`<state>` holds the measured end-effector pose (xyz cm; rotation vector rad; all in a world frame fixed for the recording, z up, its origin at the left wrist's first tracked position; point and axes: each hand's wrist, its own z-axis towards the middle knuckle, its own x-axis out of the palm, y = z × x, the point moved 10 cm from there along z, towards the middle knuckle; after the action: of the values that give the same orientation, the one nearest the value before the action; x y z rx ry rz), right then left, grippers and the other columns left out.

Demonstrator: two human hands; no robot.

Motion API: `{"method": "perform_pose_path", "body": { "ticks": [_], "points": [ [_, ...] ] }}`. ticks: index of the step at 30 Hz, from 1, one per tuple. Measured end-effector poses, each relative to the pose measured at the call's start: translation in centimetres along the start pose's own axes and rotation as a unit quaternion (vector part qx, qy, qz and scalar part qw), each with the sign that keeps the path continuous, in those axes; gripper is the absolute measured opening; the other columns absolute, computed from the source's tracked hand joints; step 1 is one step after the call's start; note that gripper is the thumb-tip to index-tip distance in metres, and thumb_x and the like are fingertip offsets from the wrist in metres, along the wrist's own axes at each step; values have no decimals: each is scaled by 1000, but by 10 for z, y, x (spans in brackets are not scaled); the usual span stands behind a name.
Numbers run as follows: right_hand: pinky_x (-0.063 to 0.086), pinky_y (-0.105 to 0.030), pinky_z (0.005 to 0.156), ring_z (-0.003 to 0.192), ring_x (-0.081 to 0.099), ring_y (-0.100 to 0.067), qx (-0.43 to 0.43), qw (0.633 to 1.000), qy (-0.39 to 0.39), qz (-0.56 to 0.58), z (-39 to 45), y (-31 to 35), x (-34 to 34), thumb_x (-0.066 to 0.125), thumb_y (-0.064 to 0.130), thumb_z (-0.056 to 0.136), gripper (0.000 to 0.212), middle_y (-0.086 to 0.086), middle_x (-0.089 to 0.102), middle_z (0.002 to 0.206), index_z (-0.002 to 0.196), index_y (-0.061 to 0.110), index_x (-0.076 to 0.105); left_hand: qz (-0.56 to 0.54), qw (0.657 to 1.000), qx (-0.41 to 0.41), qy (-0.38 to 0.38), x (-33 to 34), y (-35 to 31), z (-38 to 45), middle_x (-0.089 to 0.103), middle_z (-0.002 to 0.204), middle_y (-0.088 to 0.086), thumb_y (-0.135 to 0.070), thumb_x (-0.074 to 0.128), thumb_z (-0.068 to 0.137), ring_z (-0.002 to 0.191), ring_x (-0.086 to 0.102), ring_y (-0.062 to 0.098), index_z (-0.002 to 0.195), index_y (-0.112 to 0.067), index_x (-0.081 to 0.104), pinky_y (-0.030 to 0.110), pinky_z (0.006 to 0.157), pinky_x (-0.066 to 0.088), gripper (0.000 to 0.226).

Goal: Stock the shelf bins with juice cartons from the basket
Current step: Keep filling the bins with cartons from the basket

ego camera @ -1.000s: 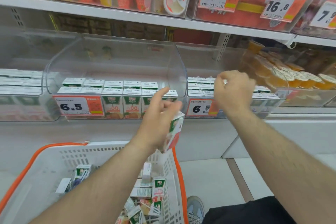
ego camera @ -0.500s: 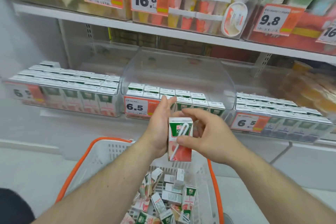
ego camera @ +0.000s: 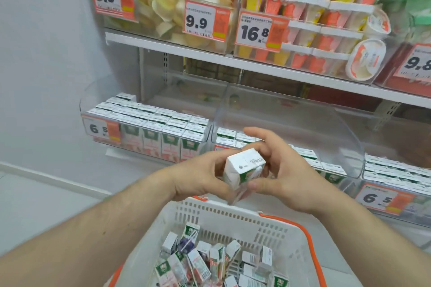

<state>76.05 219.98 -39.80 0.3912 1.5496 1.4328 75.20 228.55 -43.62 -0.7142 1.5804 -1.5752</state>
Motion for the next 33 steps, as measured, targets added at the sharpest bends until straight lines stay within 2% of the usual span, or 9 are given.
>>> {"method": "perform_pose_path", "body": {
  "ticks": [2, 4, 8, 12, 18, 22, 25, 28, 33],
  "points": [
    [51, -25, 80, 98, 64, -16, -7, 1000, -11, -27, 14, 2, 8, 76, -3, 69, 82, 6, 66, 115, 136, 29, 41, 28, 999, 4, -40, -21, 4, -5, 67, 116, 0, 3, 75, 63, 108, 62, 15, 126, -22, 58, 33, 94, 50, 69],
    [53, -32, 80, 92, 61, -19, -18, 994, -60, -90, 25, 4, 9, 75, -3, 75, 83, 19, 59, 122, 134, 42, 39, 73, 985, 25, -155, -56, 7, -14, 69, 114, 0, -9, 85, 59, 109, 62, 20, 120, -21, 61, 41, 97, 50, 67],
    [51, -25, 59, 78, 56, -21, -30, 984, -146, -93, 45, 11, 10, 52, -19, 77, 75, 15, 58, 114, 115, 46, 49, 137, 888, 72, -433, -118, -4, -50, 62, 97, -8, -11, 91, 60, 88, 57, -2, 96, -28, 50, 18, 75, 50, 57],
    [49, -19, 61, 78, 58, -17, -65, 984, -138, -91, 76, 33, 38, 54, -5, 70, 58, 14, 62, 104, 106, 40, 57, 158, 817, 112, -544, -148, -13, -75, 54, 96, -5, -10, 89, 59, 86, 52, -5, 91, -30, 45, 9, 69, 41, 58],
    [43, -18, 69, 86, 57, 3, -53, 971, -87, -216, 140, 60, 93, 75, 36, 73, 37, 22, 62, 97, 104, 40, 55, 195, 760, 99, -612, -186, -10, -97, 53, 96, -7, -11, 76, 63, 87, 53, 12, 85, -41, 41, 22, 72, 43, 51],
    [51, -35, 78, 89, 63, -17, -113, 942, -146, -281, 177, 90, 97, 69, 29, 79, 29, 9, 71, 94, 109, 29, 65, 255, 725, 70, -636, -215, -15, -115, 40, 107, -15, -22, 81, 66, 108, 43, 12, 102, -31, 44, 25, 93, 38, 53],
    [51, -36, 80, 91, 62, -24, -81, 939, -152, -299, 235, 81, 87, 66, 25, 83, 27, 2, 70, 98, 109, 27, 64, 310, 692, -86, -646, -244, 13, -125, 32, 132, 0, -40, 78, 73, 129, 26, 23, 130, -16, 40, 31, 108, 20, 73],
    [42, -27, 62, 80, 60, -18, 9, 943, -81, -323, 303, 43, 97, 67, 23, 83, 13, 1, 67, 90, 96, 25, 65, 293, 699, -219, -615, -256, 49, -125, 17, 151, 9, -55, 67, 78, 139, 13, 28, 143, -13, 28, 41, 113, 17, 87],
    [40, -19, 51, 74, 61, -18, 102, 939, 18, -327, 360, -13, 135, 69, 22, 83, 14, -1, 64, 81, 95, 15, 66, 270, 728, -225, -589, -259, 60, -112, 3, 154, 8, -54, 60, 85, 141, -2, 26, 146, -14, 23, 41, 118, 11, 82]
  ]
}}
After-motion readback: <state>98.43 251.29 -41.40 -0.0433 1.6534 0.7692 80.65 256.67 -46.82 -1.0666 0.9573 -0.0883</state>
